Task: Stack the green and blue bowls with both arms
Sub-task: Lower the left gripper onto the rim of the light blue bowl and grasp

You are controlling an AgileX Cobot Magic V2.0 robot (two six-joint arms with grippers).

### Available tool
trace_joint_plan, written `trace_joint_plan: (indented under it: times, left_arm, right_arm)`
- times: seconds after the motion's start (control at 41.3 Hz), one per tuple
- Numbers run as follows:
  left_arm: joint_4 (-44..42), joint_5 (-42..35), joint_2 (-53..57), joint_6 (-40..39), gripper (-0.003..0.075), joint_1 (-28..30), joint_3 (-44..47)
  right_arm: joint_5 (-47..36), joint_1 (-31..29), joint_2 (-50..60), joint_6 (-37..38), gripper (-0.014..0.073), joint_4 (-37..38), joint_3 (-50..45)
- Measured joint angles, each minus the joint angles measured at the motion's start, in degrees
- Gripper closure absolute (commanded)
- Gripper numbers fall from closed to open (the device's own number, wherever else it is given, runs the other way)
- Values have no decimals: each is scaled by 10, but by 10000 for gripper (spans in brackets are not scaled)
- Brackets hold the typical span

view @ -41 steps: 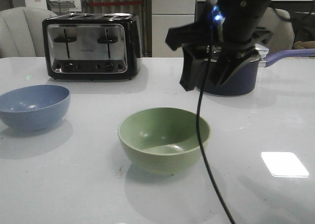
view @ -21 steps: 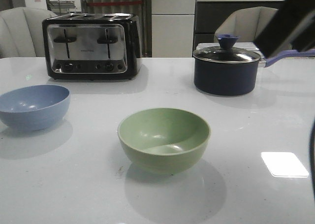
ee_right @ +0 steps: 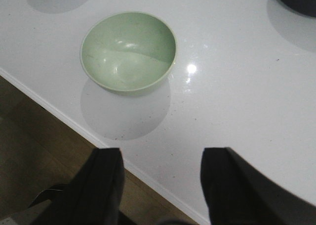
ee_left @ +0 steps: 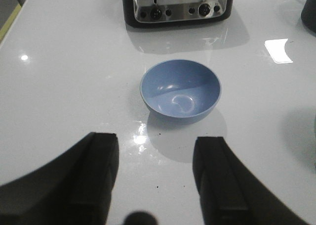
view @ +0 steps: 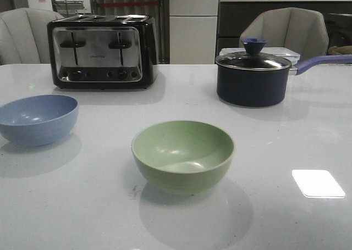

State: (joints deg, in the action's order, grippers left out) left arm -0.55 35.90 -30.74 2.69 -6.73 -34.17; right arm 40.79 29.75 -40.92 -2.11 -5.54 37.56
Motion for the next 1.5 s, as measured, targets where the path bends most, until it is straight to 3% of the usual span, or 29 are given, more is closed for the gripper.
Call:
trace_joint_plan:
  times: [0.097,0.242,0.315,0.968,1.113,1.283,1.501]
  left_arm:
    - [-1,13,-52,0,293,0,-30]
    - [-2,28,-141,0,129,0,-69]
    - [-2,28,-187,0,94,0,-87]
    - [31,21,-651,0,103,47,-315]
    - [35,16,-716,0,191,47,-355]
    - [42,6,-769,0,362,47,-385]
    - [61,-7,-794,0,528,47,-393]
  right_arm:
    - [0,0,0,0,127,0,0]
    - [0,0,0,0,127,0,0]
    - [0,0,0,0,127,0,0]
    - [0,0,0,0,127,0,0]
    - [0,0,0,0,127,0,0]
    - [0,0,0,0,127,0,0]
    - [0,0,0,0,127,0,0]
